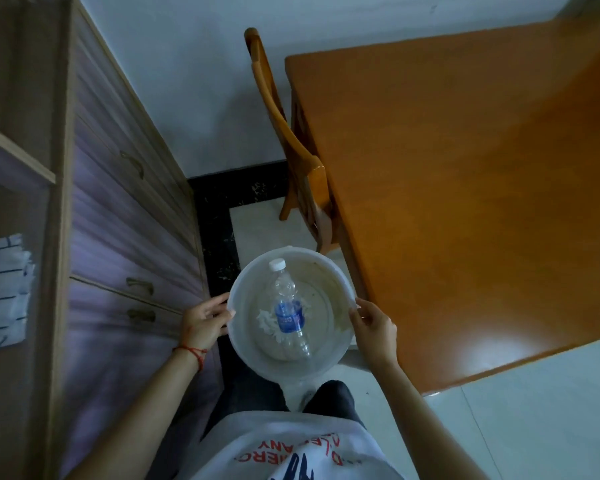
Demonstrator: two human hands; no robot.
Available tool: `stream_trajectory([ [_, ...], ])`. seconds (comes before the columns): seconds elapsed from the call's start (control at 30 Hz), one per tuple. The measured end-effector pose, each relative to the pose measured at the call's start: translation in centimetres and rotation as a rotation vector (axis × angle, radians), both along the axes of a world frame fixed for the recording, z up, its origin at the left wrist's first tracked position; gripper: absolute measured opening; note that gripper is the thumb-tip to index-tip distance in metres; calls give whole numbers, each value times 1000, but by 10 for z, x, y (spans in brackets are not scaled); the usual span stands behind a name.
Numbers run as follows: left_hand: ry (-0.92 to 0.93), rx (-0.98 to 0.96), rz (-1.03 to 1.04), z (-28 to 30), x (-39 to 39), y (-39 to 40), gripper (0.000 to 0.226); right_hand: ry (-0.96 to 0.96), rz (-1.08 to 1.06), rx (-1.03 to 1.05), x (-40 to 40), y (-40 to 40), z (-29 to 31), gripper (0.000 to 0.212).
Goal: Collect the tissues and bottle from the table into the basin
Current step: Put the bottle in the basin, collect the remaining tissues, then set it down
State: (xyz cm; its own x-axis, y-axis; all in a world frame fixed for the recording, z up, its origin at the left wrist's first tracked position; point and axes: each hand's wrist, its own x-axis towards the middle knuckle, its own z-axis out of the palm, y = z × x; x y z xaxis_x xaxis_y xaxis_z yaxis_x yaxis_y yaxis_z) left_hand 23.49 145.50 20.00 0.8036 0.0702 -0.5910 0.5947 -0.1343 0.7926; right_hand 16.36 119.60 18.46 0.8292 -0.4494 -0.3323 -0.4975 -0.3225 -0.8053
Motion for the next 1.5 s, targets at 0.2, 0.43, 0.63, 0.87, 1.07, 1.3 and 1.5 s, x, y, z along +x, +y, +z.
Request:
stream_trajectory([
  [0.2,6,41,100,2,-56,-9,39,15,106,-4,-33,-11,2,30],
  [0.43,25,92,98,-6,-115,4,42,43,131,23,-89,-8,-6,28],
  [0.63,33,103,61,-11,-140,10,41,59,102,-11,-136,4,-13,26],
  [0.87,76,86,-97,-15,-166,1,39,119,-67,11,-199,16,-8,25],
  [1.07,105,103,-243,-18,-195,-22,40,162,-263,2,-260,12,-5,27],
  [1.3,94,108,-472,-19,-227,-80,41,170,-517,33,-336,-14,-2,27],
  [1.5,95,130,-677,-20,-255,-162,43,173,-725,59,-404,-57,0,28],
])
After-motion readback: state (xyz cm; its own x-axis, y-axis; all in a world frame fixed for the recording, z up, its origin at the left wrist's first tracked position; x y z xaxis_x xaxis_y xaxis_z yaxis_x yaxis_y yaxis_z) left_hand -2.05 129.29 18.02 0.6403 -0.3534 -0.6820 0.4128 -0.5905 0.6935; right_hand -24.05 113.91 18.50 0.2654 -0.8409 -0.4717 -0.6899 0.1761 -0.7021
